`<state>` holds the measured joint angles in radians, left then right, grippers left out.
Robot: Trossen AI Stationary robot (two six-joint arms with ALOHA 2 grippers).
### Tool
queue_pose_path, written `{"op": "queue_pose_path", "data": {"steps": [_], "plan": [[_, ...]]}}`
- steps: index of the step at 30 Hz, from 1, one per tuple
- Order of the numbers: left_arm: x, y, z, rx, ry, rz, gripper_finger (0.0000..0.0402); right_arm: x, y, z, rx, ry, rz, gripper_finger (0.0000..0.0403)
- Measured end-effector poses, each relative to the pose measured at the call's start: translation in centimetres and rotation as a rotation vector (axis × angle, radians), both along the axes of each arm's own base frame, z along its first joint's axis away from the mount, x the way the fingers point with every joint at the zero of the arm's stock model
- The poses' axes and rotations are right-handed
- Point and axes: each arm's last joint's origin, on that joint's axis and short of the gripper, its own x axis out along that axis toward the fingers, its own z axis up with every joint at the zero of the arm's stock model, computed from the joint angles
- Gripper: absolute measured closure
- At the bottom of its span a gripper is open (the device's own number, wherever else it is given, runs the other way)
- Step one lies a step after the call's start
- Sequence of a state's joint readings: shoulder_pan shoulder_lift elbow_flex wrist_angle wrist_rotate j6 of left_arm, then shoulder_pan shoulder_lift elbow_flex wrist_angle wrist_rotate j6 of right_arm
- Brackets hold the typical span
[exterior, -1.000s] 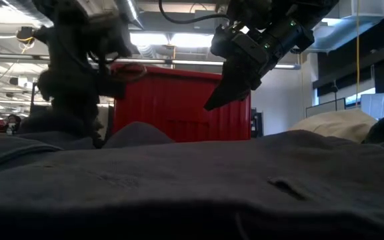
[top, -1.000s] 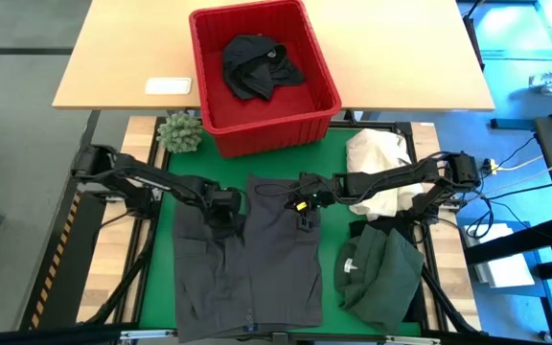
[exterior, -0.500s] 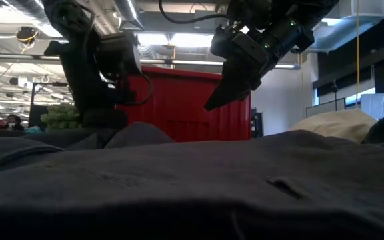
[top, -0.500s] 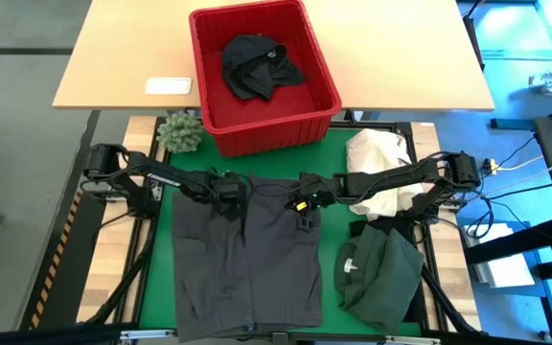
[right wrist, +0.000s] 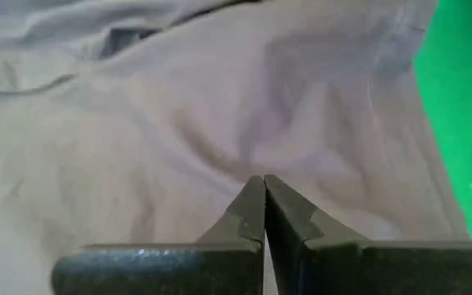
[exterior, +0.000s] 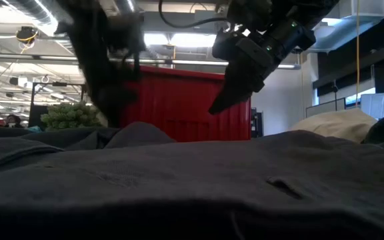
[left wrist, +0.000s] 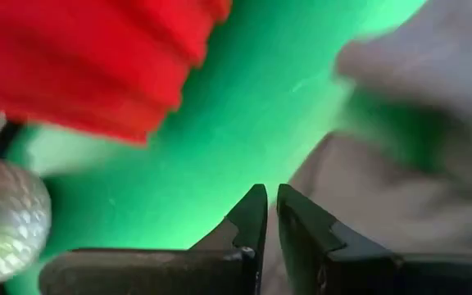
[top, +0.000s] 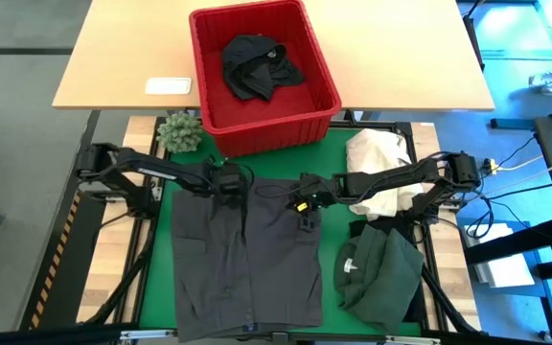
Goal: Fold laundry
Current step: Fold the gray pants
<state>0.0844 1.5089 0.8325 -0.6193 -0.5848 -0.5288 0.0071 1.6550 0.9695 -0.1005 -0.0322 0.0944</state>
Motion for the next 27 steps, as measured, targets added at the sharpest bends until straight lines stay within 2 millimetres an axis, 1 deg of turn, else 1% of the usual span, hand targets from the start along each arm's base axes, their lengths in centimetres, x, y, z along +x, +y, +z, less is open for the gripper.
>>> {"op": "queue_pose_path", "data": {"steps": [2,4,6,8,11,15,17,20,23,25,27], "plan": [[0.4,-0.9,2.1,-0.013,-0.036,-0.047,0.0373,-0.1,0.0,-0.1,-0.016,0.019,0.008,0.0398],[0.7,-2.2,4.1,-0.043,-0.075,-0.116,0.0373,-0.3,0.0,-0.2,-0.030,0.034,0.036,0.0398],[1.1,-4.0,5.4,-0.093,-0.112,-0.200,0.0373,-0.4,0.2,-0.3,-0.002,0.049,0.095,0.0398],[1.1,-6.1,6.1,-0.144,-0.131,-0.290,0.0373,-0.5,0.3,-0.5,0.032,0.066,0.138,0.0398],[0.9,-9.3,6.1,-0.206,-0.173,-0.368,0.0373,-0.9,0.4,-0.7,0.046,0.108,0.151,0.0398],[-0.4,-13.4,5.5,-0.277,-0.199,-0.411,0.0373,-1.1,0.3,-0.9,0.035,0.142,0.138,0.0398],[-1.2,-15.4,5.5,-0.294,-0.236,-0.407,0.0373,-1.0,0.3,-0.9,0.035,0.131,0.138,0.0398],[-2.6,-17.8,5.7,-0.265,-0.320,-0.378,0.0373,-1.1,0.8,-0.9,0.033,0.135,0.152,0.0398],[-3.5,-19.6,5.5,-0.218,-0.388,-0.358,0.0373,-1.0,1.9,-0.8,0.011,0.119,0.188,0.0398],[-4.0,-20.6,4.9,-0.203,-0.396,-0.369,0.0373,-1.0,3.3,-0.7,-0.017,0.110,0.211,0.0398],[-4.0,-21.5,4.2,-0.204,-0.388,-0.386,0.0373,-1.2,5.0,-0.7,-0.059,0.101,0.236,0.0398]]}}
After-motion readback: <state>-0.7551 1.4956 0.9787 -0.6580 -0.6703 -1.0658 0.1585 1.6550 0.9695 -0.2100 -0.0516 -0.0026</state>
